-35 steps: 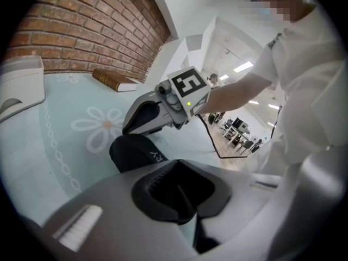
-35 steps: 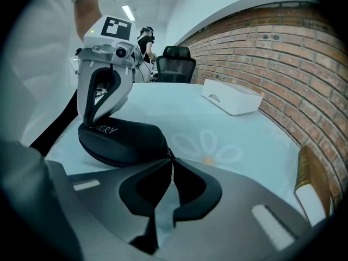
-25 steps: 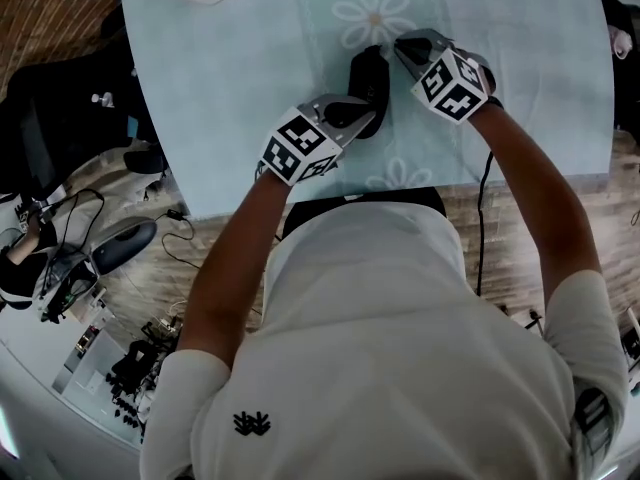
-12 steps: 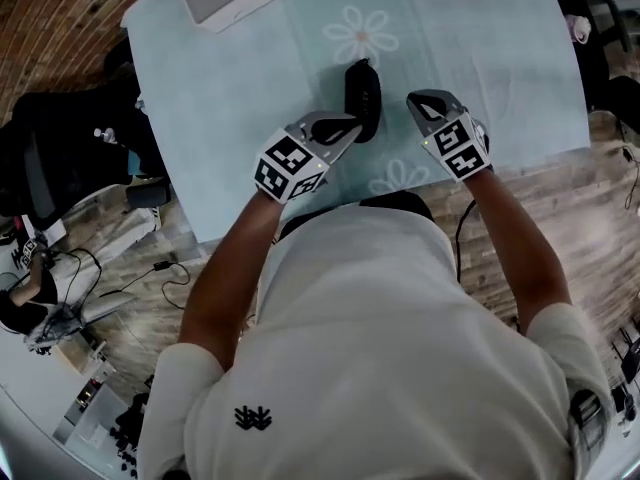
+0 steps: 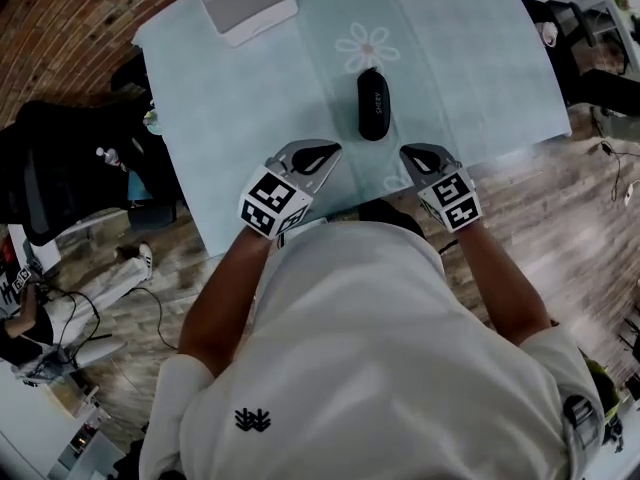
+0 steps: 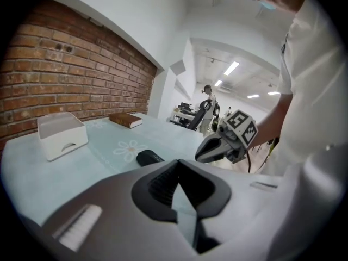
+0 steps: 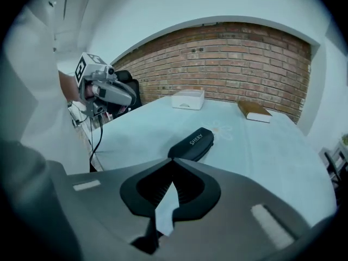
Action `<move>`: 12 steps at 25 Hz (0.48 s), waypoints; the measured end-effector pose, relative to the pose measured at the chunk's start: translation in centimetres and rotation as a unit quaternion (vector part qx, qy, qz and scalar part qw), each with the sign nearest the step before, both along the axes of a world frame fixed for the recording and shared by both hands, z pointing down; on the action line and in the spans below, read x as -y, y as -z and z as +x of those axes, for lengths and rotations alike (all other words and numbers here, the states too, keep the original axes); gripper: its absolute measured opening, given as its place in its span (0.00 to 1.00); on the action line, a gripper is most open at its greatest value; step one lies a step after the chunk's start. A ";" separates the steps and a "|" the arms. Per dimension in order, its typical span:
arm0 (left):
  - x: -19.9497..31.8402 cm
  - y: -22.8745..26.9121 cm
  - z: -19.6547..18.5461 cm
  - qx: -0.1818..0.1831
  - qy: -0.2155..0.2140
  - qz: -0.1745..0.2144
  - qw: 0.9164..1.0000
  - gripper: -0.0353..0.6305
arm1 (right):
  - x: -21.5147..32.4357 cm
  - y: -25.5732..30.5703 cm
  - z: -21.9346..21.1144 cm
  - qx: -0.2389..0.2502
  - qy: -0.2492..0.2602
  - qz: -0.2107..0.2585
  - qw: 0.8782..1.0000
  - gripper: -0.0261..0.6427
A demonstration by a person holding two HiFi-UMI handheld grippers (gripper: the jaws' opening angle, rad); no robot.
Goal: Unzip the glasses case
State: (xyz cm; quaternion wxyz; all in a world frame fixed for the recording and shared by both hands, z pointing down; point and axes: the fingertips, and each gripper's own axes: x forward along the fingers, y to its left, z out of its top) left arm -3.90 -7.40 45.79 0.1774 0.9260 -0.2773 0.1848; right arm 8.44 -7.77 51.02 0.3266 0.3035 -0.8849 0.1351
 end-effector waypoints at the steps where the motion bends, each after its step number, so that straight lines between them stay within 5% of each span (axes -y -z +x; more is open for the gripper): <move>1: -0.8 0.4 -0.7 -0.002 0.002 0.002 1.000 0.13 | -0.9 0.6 -0.4 0.006 -0.008 -0.001 1.000 0.04; 12: -8.9 4.0 -7.6 -0.051 0.031 0.013 0.998 0.13 | -9.5 4.5 -4.8 0.039 -0.057 0.024 0.997 0.04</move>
